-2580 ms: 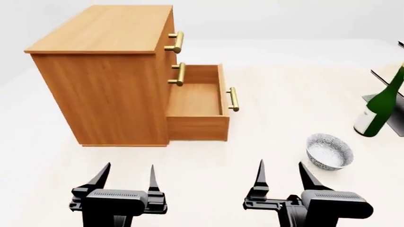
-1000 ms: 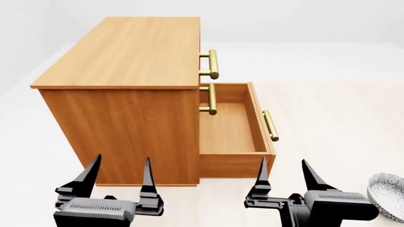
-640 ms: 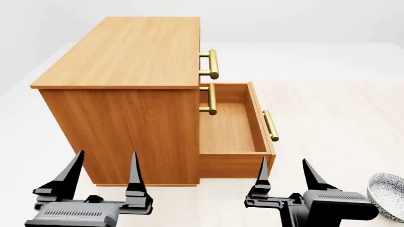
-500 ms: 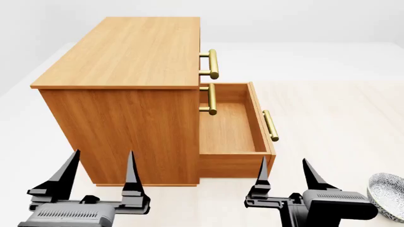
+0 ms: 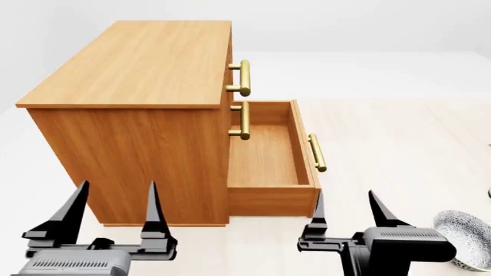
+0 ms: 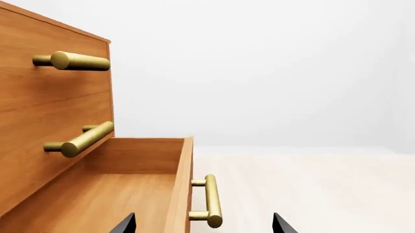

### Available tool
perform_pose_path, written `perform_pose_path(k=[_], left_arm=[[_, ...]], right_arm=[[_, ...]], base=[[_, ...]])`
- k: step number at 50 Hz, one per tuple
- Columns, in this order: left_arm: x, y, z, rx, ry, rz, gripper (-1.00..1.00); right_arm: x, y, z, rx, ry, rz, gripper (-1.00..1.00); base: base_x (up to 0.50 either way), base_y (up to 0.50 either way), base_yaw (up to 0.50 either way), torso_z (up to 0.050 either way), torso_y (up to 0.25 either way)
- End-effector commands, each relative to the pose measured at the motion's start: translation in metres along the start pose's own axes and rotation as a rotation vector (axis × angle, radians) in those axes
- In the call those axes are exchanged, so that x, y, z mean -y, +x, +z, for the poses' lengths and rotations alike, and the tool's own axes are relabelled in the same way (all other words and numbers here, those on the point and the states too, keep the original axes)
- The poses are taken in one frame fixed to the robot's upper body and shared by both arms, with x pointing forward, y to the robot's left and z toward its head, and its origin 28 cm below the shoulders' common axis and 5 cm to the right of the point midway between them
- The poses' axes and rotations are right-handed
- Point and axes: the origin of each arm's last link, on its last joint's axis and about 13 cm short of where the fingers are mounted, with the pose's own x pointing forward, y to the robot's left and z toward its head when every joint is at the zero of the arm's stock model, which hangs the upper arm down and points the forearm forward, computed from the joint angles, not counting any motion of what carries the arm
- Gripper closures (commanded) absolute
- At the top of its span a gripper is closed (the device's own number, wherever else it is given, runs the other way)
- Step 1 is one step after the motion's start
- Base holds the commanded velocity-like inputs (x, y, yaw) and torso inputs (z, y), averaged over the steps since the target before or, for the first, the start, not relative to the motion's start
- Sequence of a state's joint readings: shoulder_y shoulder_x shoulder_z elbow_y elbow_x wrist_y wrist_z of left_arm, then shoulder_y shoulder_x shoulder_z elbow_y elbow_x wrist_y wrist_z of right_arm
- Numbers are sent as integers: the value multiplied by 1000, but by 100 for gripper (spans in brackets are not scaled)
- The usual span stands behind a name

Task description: Put the bowl on top of the cabinet.

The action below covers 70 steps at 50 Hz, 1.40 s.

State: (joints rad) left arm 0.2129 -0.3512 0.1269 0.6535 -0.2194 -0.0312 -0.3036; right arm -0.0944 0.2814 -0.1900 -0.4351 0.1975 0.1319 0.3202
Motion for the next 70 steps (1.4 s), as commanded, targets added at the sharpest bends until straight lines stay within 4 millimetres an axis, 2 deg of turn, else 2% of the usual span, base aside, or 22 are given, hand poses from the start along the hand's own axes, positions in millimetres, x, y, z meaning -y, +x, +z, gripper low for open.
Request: perform_pose_path(k=[1, 7, 20, 51, 70], left_arm=[[-1, 0, 2, 3, -5, 4, -100], [-1, 0, 2, 3, -6, 2, -100], [-1, -1, 3, 10, -3, 9, -100], [-2, -1, 6, 18, -5, 9, -100], [-2, -1, 6, 18, -8, 9, -100]], right_arm=[[6, 2, 7, 16, 1, 0, -100], [7, 6, 7, 6, -19, -36, -100], [24, 18, 20, -11, -57, -113, -100], [72, 62, 71, -60, -187, -299, -100], [96, 88, 76, -161, -201, -422, -100]], base=[[0, 0, 0, 0, 0], [0, 417, 0, 0, 0], [0, 0, 0, 0, 0], [0, 0, 0, 0, 0], [0, 0, 0, 0, 0]])
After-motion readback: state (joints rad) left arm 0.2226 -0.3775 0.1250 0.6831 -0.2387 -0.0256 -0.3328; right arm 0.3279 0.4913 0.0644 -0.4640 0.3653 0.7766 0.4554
